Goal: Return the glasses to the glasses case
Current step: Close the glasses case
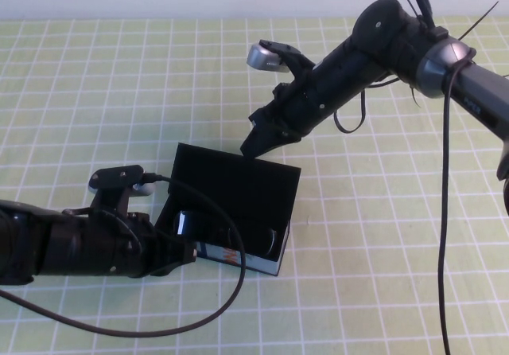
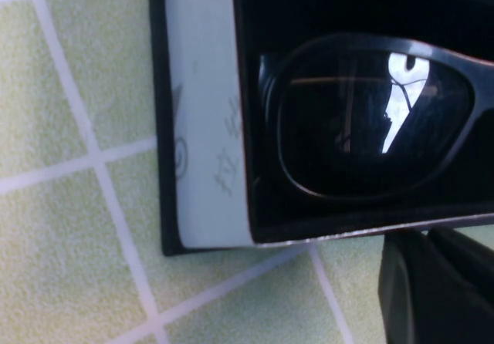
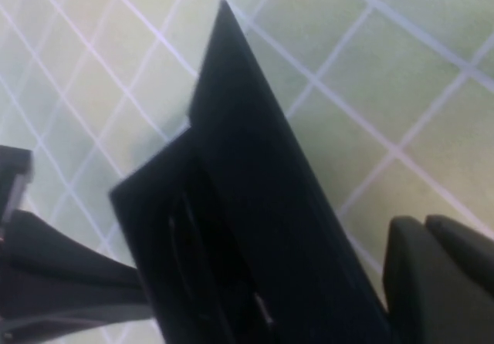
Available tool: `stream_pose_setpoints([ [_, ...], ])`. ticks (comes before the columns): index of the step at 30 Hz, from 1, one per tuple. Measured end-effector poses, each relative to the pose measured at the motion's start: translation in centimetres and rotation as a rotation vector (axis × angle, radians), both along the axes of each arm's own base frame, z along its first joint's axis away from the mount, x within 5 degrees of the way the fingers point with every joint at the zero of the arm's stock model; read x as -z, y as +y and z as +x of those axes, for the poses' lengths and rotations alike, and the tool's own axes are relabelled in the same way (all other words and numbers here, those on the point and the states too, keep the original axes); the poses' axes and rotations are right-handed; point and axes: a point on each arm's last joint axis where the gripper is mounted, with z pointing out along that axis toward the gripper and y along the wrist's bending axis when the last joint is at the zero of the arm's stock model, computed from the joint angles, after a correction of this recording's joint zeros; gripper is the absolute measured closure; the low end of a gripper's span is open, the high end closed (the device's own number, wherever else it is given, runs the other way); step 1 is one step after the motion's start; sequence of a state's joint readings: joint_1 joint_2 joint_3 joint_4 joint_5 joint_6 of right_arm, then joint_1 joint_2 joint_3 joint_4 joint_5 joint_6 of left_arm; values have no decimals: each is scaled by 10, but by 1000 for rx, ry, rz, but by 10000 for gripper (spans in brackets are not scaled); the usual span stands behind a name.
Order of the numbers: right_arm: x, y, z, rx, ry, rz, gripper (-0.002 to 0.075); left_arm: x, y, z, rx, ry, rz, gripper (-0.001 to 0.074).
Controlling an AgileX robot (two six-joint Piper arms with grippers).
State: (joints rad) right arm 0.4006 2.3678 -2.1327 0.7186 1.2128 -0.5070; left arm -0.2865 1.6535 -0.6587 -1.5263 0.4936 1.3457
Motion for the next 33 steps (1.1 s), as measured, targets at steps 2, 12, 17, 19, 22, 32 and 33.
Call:
stream_pose_setpoints([
  [2, -1, 1, 0, 3, 9, 20, 743, 0, 0, 0, 1, -1, 1, 738],
  [12, -4, 37, -23, -74, 14, 27, 743, 0, 0, 0, 20, -18, 13, 738],
  [17, -17, 46, -36, -81, 12, 8, 743, 1, 0, -1, 40, -23, 28, 738],
  [19, -22, 46, -42, -85, 9, 2, 743, 1, 1, -1, 50, -26, 35, 738],
  [22, -23, 44, -51, -90, 31, -13, 743, -1, 1, -2, 73, -41, 50, 738],
  [32, 0, 42, -64, -105, 111, -66, 743, -62, 7, -24, 177, -252, 72, 738],
  [33, 0, 45, -67, -112, 109, -67, 743, -69, 8, -29, 190, -276, 84, 738],
])
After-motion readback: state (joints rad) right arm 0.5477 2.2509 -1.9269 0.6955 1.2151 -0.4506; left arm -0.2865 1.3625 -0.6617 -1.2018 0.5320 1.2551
